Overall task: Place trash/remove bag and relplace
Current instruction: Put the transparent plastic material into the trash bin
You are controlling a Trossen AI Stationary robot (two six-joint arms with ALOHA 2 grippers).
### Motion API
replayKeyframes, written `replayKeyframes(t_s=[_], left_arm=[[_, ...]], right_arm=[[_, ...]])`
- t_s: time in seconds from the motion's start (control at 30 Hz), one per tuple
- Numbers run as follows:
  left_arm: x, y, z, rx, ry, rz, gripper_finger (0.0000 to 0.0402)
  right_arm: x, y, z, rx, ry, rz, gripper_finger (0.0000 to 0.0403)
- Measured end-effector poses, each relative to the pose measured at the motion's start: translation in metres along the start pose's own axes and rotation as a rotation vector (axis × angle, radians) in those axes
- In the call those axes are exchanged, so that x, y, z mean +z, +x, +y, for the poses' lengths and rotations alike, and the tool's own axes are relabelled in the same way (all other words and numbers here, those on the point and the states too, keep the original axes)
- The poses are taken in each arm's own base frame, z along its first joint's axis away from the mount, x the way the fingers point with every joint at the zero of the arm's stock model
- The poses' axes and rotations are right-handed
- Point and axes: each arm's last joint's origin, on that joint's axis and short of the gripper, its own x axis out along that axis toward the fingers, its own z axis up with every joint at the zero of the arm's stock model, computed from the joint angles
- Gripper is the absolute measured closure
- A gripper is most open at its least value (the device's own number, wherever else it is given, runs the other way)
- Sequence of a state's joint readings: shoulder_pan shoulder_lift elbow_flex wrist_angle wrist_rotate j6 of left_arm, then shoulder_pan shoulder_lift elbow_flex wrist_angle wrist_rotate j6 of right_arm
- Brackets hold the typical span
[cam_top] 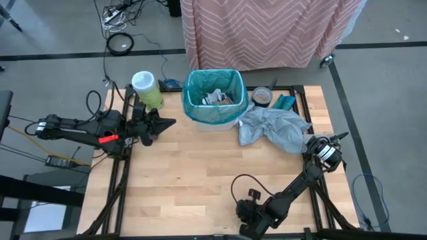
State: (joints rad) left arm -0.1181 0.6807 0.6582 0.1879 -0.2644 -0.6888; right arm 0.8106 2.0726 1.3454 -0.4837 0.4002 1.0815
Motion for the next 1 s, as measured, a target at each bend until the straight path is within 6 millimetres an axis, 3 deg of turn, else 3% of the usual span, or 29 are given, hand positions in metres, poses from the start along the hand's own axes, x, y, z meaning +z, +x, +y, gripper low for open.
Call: replayKeyframes(t_s=[0.2, 0.37, 0.57, 0.77, 1.0], left_arm=[[0.0, 0.0, 0.0, 0.003, 0.0, -0.003, 0.0396], [0.0, 0.0, 0.0, 0.006, 0.0, -0.005, 0.0396], [0.0, 0.0, 0.0, 0.006, 0.001, -0.005, 0.0396], [0.0, 0.0, 0.0, 0.006, 0.003, -0.005, 0.0396], [0.0, 0.0, 0.0, 0.006, 0.01, -0.005, 0.0396]], right_arm=[[0.001, 0.001, -0.008, -0.041, 0.013, 0.068, 0.0389], [0.016, 0.006, -0.017, -0.037, 0.056, 0.107, 0.04], [0.054, 0.004, -0.039, -0.068, 0.055, 0.02, 0.0403], [0.103, -0.025, -0.065, -0.042, 0.053, -0.087, 0.0403], [0.171, -0.105, -0.109, -0.072, 0.027, -0.363, 0.0403]])
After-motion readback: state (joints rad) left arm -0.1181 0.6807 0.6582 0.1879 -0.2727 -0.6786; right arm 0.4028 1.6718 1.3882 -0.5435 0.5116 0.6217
